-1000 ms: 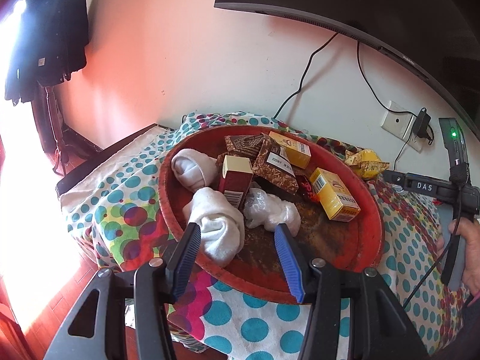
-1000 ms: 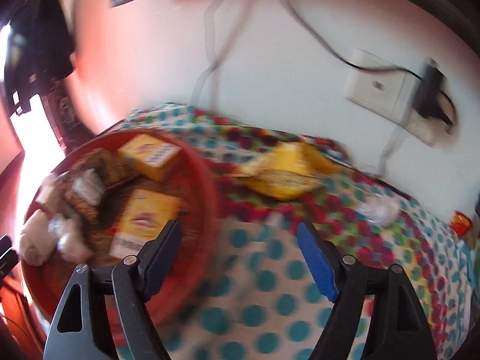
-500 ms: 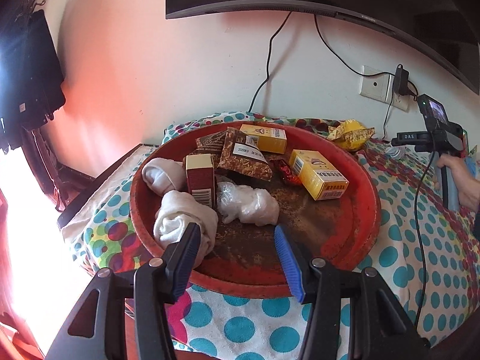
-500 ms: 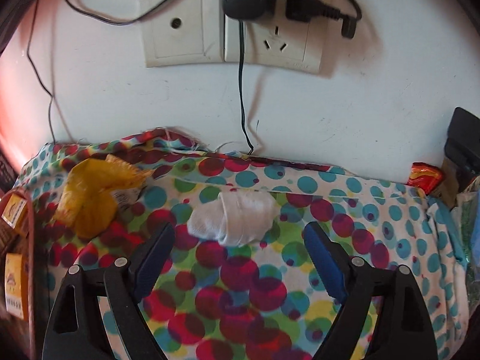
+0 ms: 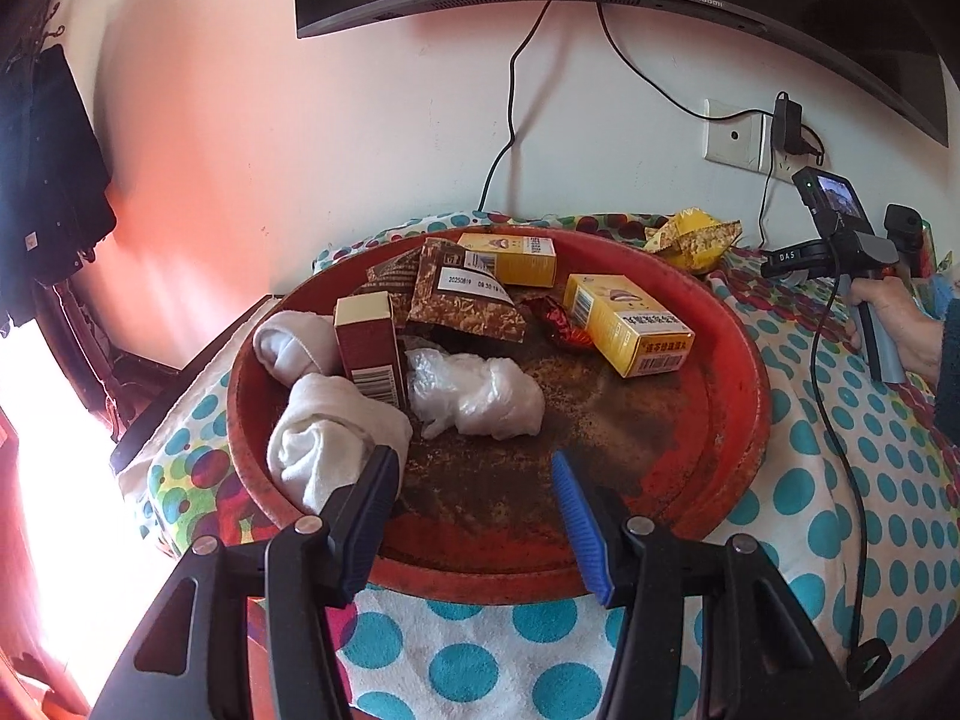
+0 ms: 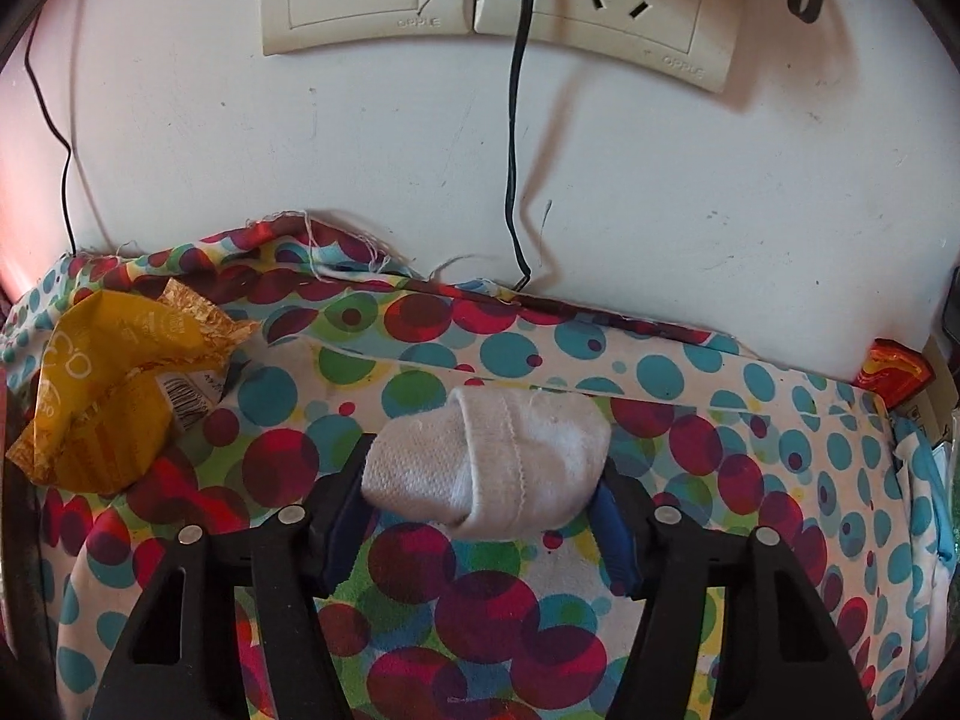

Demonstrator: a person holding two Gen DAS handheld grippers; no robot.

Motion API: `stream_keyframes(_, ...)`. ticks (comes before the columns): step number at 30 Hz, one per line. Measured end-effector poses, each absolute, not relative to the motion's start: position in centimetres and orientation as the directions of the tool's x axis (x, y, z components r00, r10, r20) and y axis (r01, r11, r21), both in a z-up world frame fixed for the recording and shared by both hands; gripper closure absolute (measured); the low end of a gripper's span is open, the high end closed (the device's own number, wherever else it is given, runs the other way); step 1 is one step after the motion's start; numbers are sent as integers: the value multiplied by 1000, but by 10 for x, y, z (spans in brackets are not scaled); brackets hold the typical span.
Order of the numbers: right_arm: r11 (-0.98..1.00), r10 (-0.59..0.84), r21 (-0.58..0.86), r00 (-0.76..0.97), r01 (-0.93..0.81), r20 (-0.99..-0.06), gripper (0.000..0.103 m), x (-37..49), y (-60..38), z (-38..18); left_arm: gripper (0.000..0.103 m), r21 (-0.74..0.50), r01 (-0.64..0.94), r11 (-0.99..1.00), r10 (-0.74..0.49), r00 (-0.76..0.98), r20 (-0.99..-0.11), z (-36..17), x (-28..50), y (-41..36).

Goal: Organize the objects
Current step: 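Grasp the white sock on the cloth with the right tool and lift it, then grasp the yellow chip bag with the left tool while the right tool holds the sock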

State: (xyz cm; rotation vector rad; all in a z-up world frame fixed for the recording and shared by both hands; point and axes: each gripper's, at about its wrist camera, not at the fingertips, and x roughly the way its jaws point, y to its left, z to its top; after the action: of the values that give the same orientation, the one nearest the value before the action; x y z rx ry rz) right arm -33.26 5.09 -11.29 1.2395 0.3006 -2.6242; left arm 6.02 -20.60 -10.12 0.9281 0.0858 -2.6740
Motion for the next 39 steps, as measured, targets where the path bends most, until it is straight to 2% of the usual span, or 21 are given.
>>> stream_keyframes(6, -944, -145, -74, -607, 321, -781, 43, -307, 63, -117, 48, 50, 321, -946, -282, -735, -616, -103, 62, -207)
stream_keyframes(12, -930, -185, -52, -588, 363, -788, 42, -268, 101, -122, 48, -9, 310, -951, -237, -743, -626, -87, 58, -201)
stream_keyframes(18, -931, -212, -15, -573, 365, -792, 41, -246, 131, -128, 46, 88, 94, -992, -128, -795, -594, -39, 4, -153)
stream_keyframes(21, -931, -208, -20, -574, 365, -792, 40, -242, 138, -125, 33, 111, -44, -993, -30, -806, -591, -19, -38, -126)
stream_keyframes(24, -931, -206, -22, -573, 364, -793, 39, -246, 139, -125, 31, 130, -138, -982, 21, -760, -650, -13, -100, -102)
stream_keyframes(27, -931, -202, -25, -573, 363, -794, 39, -249, 138, -127, 31, 92, -162, -983, 43, -678, -734, -19, -164, -90)
stream_keyframes(31, -931, -203, -24, -572, 363, -795, 37, -249, 137, -127, 31, 103, -164, -981, 11, -576, -818, -37, -233, -81)
stream_keyframes(34, -930, -207, -20, -570, 366, -795, 35, -250, 136, -129, 31, 143, -171, -975, -31, -531, -847, -49, -270, -77)
stream_keyframes(39, -924, -218, -15, -560, 381, -799, 28, -250, 130, -128, 31, 114, -163, -980, -26, -460, -888, -61, -315, -76)
